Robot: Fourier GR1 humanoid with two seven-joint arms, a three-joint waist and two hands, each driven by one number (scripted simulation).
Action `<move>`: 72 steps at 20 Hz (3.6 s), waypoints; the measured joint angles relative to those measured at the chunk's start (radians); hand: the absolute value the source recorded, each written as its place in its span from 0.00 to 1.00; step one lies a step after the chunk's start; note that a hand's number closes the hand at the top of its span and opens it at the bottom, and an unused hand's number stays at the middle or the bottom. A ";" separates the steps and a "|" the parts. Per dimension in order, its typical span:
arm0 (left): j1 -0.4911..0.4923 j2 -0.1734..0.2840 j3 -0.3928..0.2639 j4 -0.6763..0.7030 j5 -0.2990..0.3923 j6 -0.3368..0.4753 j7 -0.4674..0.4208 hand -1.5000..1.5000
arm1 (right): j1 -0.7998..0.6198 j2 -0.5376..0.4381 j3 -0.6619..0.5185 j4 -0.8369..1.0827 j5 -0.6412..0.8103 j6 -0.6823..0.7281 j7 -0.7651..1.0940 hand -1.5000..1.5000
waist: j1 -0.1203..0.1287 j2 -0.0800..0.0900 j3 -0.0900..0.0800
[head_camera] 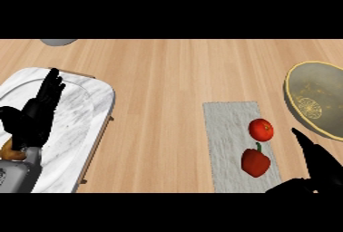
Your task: Pick the bell pepper from the placemat and place it in the bowl
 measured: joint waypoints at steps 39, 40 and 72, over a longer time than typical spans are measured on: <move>0.032 -0.073 0.077 -0.030 -0.090 -0.045 0.024 0.50 | -0.125 0.322 -0.044 0.419 0.339 0.057 -0.157 1.00 | -0.027 -0.016 -0.007; 0.034 -0.082 0.079 -0.027 -0.098 -0.045 0.020 0.50 | -0.129 0.324 -0.052 0.426 0.344 0.058 -0.166 1.00 | -0.028 -0.016 -0.008; 0.059 -0.099 0.156 -0.032 -0.115 -0.109 0.026 0.50 | -0.189 0.001 -0.147 -0.180 0.311 0.161 -0.780 1.00 | -0.046 -0.014 0.003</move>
